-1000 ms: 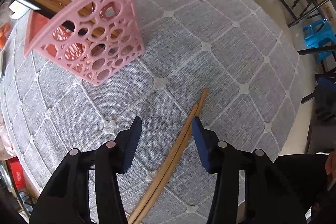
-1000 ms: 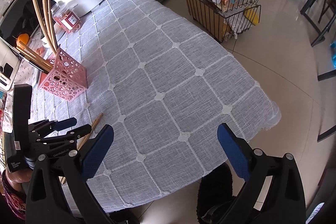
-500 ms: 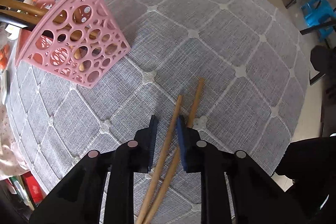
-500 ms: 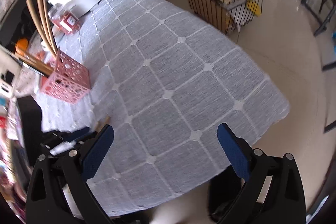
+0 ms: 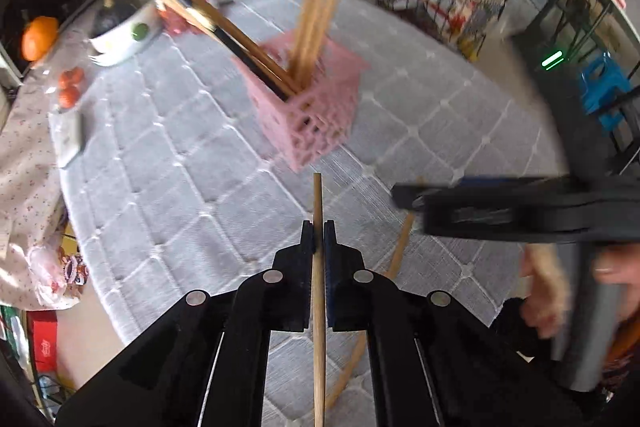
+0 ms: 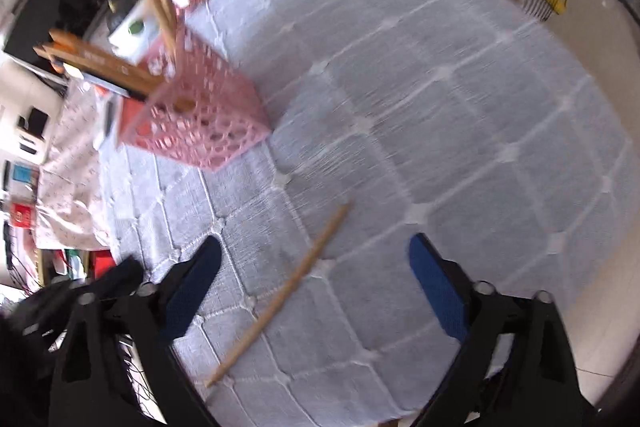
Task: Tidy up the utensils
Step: 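Grasp a wooden stick with the left tool while the right tool grasps the last stick, then lift both held sticks upright over the pink basket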
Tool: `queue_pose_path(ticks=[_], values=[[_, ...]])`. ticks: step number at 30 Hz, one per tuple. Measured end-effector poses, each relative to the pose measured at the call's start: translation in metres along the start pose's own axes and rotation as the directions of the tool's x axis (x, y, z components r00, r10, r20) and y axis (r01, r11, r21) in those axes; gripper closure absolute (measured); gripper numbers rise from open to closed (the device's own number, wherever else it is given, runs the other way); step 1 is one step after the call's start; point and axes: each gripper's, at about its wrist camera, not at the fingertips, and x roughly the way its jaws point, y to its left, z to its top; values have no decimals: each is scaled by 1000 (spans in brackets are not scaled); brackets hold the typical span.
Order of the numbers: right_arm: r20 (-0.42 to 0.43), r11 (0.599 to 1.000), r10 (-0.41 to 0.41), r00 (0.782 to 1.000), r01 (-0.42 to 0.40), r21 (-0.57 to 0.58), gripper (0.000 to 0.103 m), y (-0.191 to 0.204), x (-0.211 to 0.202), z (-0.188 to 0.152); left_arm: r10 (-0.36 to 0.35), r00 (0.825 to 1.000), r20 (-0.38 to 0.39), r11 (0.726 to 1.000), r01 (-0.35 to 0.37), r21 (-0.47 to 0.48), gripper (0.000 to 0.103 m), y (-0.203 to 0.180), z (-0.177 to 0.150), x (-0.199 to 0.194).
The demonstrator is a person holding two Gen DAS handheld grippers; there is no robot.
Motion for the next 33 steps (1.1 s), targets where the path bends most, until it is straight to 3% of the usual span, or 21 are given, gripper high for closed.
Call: queue_pose_path(ticks=[2,3,4,5,7,11,15,20,26,30,33], values=[[-44,1000,5,999,-5,3,39,11,22,0,8,999,38,1000,-7,-16,99,5,1,-18],[14,1000,-15,1000,15,-16,44,17,18,-1,14,998,55,1000,-12,-23,99,4,4,-23],[12,999,-27,1000,27,-31,54,22,20,-1,17,997,73,999,-15,-29,99,5,4,-28],[12,998,-45,999,45,-35,70,25,25,-2,22,996,90,999,-19,-35,99,7,4,-34],[45,997,-71,996,72,-25,92,24,27,-4,31,993,116,999,-26,-44,99,9,1,-40],[88,1000,-25,996,24,4,96,13,21,-7,33,985,167,998,-23,-63,99,9,2,-54],[200,999,38,979,-31,-40,97,12,-23,-11,37,975,218,998,-24,-63,99,7,2,-75],[370,990,121,921,-84,-113,97,13,-102,-21,41,956,290,997,-22,-68,99,3,6,-101],[493,976,216,843,-173,-132,97,7,-184,-13,35,920,390,996,1,-91,99,-3,23,-131],[591,960,276,758,-246,-134,97,0,-238,-1,26,885,466,992,34,-119,99,-5,37,-148],[636,948,305,709,-289,-132,97,-1,-265,11,27,852,524,985,66,-159,99,-3,48,-158]])
